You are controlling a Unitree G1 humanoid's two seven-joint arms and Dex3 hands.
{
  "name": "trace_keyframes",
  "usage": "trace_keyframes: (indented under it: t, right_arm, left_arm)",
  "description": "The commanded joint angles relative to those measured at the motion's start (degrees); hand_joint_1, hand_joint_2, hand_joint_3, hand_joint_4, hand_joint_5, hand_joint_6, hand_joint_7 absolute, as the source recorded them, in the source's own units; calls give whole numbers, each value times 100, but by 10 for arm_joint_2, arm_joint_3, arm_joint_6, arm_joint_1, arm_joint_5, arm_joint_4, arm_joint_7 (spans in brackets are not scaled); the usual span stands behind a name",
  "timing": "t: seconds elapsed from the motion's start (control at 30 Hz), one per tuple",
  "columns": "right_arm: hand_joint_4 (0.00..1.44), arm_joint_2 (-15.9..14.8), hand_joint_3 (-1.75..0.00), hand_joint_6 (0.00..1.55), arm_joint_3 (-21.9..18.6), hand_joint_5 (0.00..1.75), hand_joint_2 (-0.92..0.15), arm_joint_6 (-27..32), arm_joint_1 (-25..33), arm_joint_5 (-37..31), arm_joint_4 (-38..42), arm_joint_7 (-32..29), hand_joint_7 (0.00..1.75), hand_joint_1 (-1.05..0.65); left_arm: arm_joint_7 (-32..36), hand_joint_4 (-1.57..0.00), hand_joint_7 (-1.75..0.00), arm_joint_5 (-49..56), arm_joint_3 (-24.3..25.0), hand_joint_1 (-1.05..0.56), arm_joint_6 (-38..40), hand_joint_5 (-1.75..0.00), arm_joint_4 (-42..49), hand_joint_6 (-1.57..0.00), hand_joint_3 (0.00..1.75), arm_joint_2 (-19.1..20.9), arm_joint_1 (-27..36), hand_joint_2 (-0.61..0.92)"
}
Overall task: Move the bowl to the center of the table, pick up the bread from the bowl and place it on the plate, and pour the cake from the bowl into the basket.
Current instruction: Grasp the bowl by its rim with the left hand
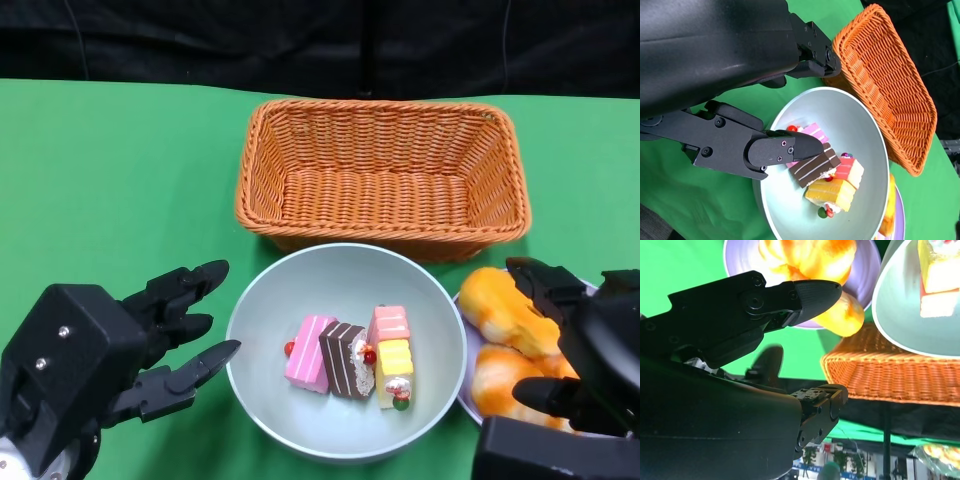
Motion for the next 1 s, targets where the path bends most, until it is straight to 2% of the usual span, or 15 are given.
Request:
trace_keyframes:
  t: [0.03, 0.07, 0.2, 0.33, 0.43, 0.57, 0.63, 0.7, 0.8, 1.0]
  right_arm:
    - [60, 11, -21, 31, -22, 99, -92, -18, 26, 14, -26, -25, 4, -66]
    - [60, 14, -20, 32, -25, 96, -92, -23, 31, 18, -30, -29, 4, -66]
    - [61, 62, -17, 39, -53, 83, -92, -56, 110, 117, -98, -103, 6, -53]
    - [62, 103, -13, 46, -68, 79, -92, -119, 164, 227, -102, -191, 10, -42]
    - [62, 127, -13, 51, -76, 79, -92, -172, 191, 302, -86, -249, 13, -36]
    - [52, 141, -21, 52, -82, 96, -92, -238, 216, 384, -62, -293, 20, -34]
    - [44, 152, -25, 49, -78, 106, -92, -265, 232, 432, -55, -308, 30, -33]
    - [39, 156, -30, 32, -72, 112, -92, -281, 242, 455, -52, -314, 63, -34]
    - [35, 157, -33, 18, -66, 118, -92, -294, 249, 501, -50, -310, 91, -33]
    - [30, 164, -35, 16, -59, 140, -90, -334, 257, 603, -43, -310, 114, -29]
  left_arm:
    - [-2, -1, -1, 8, 6, -45, -28, -67, 7, -28, 41, 13, 4, 92]
    - [-2, -1, -1, 10, 6, -45, -34, -67, 8, -29, 41, 13, 5, 92]
    - [-17, 0, -1, 46, 7, -48, -215, -71, 59, -28, 39, 47, 11, 92]
    - [-40, 0, -1, 54, 22, -56, -353, -68, 108, -29, 38, 82, 3, 92]
    - [-42, -1, -3, 78, 30, -61, -480, -69, 149, -32, 38, 109, -9, 92]
    - [-33, -4, -6, 116, 36, -70, -616, -73, 192, -38, 37, 135, -26, 92]
    - [-29, -8, -8, 137, 34, -71, -707, -76, 220, -43, 28, 150, -45, 92]
    - [-29, -15, -9, 153, 30, -69, -775, -79, 247, -49, 14, 160, -63, 92]
    - [-19, -23, -9, 196, 22, -65, -848, -80, 281, -51, 4, 160, -83, 89]
    - [9, -30, -9, 317, -1, -57, -913, -80, 298, -54, 0, 152, -107, 80]
